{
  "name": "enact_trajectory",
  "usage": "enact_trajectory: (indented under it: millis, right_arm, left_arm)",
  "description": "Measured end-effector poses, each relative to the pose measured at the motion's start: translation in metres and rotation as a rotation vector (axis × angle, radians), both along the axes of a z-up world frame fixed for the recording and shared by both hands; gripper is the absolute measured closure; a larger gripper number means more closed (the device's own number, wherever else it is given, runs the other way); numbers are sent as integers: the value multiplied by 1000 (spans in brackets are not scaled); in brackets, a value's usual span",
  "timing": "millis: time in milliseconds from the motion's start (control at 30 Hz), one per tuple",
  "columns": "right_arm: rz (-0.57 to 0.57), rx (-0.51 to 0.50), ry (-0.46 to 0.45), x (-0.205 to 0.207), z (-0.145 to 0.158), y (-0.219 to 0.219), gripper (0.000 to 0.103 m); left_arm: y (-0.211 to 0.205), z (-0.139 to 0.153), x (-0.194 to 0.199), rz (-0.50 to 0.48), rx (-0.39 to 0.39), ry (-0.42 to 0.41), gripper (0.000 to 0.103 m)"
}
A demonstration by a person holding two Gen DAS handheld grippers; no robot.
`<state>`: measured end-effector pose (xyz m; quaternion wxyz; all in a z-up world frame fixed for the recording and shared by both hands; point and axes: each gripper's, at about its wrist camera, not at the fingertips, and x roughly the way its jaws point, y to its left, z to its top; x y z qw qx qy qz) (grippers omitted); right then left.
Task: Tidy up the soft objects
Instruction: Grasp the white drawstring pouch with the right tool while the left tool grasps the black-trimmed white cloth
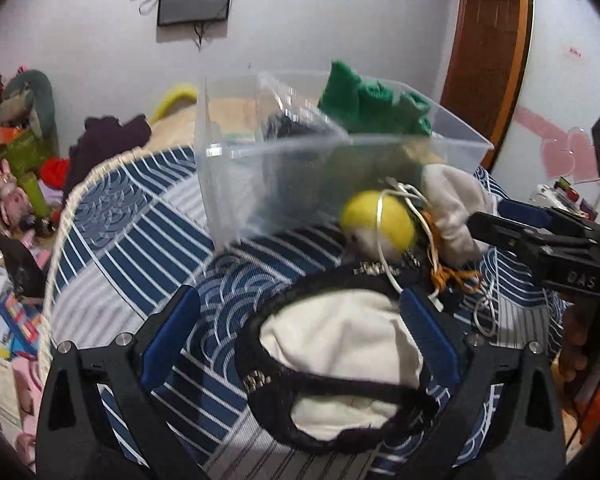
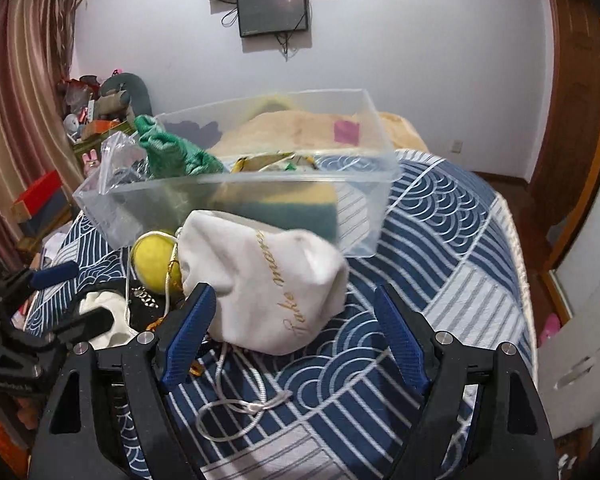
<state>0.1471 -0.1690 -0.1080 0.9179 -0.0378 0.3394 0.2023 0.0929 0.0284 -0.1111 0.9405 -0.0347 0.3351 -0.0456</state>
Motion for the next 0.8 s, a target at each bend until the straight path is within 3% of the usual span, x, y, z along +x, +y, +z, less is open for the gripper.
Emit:
enact_trajectory:
  millis: [200, 267, 333, 400, 433, 533, 600, 700, 800]
  right_arm:
    - [27, 15, 40, 3, -8, 3, 24]
    - [39, 21, 35, 1, -8, 2, 36]
    - [63, 20, 42, 1, -9, 4, 59]
    - [82, 18, 35, -2, -8, 5, 71]
    - [85, 17, 30, -3, -7, 7, 76]
    - [82, 10, 3, -8, -2, 6, 79]
    - [72, 13, -15, -11, 2, 2, 79]
    - [54, 26, -36, -14, 9, -3, 80]
    - [34, 33, -59, -18, 15, -9, 80]
  left_arm:
    - [0, -17, -1, -41, -53, 72, 2]
    - [-1, -22, 0, -43, -58, 82, 2]
    - [-2, -21, -3, -43, -57, 74, 5]
    - [-2, -21, -3, -40, -59, 68, 22]
    - [-3, -21, -5, -40, -59, 62, 23]
    - [-8, -19, -10, -66, -55, 43, 37]
    - [-9, -19, -11, -78, -53, 37, 54]
    - [-4, -17, -12, -85, -67, 32, 71]
    - [-4, -14, -15, -93, -76, 23, 79]
